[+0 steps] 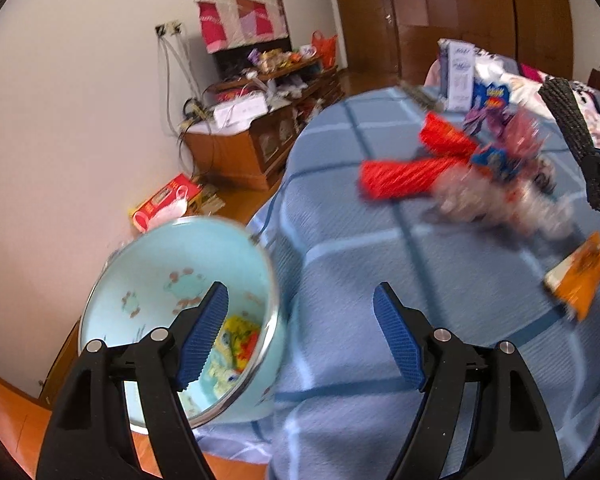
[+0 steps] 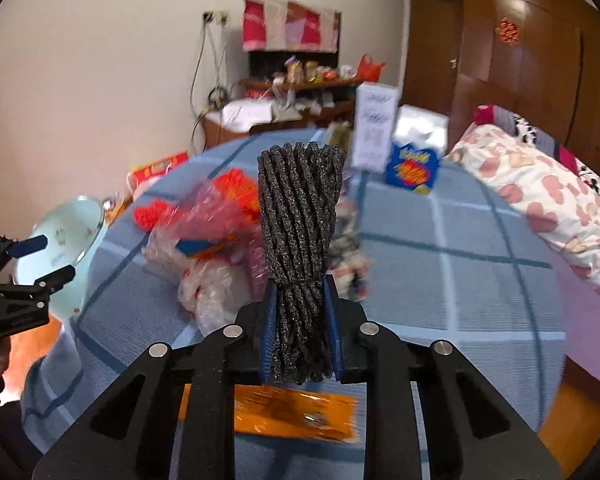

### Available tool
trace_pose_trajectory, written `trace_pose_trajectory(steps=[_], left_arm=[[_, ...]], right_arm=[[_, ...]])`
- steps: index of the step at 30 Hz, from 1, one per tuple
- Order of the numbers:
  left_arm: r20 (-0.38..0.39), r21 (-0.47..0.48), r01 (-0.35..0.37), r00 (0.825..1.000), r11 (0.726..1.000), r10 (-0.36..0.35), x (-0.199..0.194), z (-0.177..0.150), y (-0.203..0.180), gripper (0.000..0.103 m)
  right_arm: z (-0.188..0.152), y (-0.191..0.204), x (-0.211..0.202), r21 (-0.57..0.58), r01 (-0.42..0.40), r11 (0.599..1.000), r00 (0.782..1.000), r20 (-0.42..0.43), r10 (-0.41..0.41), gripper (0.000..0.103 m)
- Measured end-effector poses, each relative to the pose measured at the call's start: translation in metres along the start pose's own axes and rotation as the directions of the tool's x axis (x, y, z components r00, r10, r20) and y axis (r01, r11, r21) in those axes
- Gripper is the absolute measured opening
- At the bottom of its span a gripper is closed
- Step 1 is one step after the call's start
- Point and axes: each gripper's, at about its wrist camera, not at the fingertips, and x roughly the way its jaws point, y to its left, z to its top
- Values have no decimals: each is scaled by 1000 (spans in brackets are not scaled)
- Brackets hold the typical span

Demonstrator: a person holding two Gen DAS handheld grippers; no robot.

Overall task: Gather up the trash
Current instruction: 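Return to the table and grasp the black rope bundle with the right gripper, then grasp the pink plastic bag with the left gripper while the right gripper holds the rope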

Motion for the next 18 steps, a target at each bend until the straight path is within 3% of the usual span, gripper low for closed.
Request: trace_pose_trajectory(steps=[10, 18], left_arm=[[88, 97, 106, 990, 990, -115, -15, 41, -71, 74], [111, 176, 171, 975, 970, -192, -14, 61, -131, 74]], right_arm=[[-32, -64, -19, 72, 150, 986, 989, -22, -149, 23], [-51, -95, -26, 124, 184, 975, 983, -29, -182, 23]])
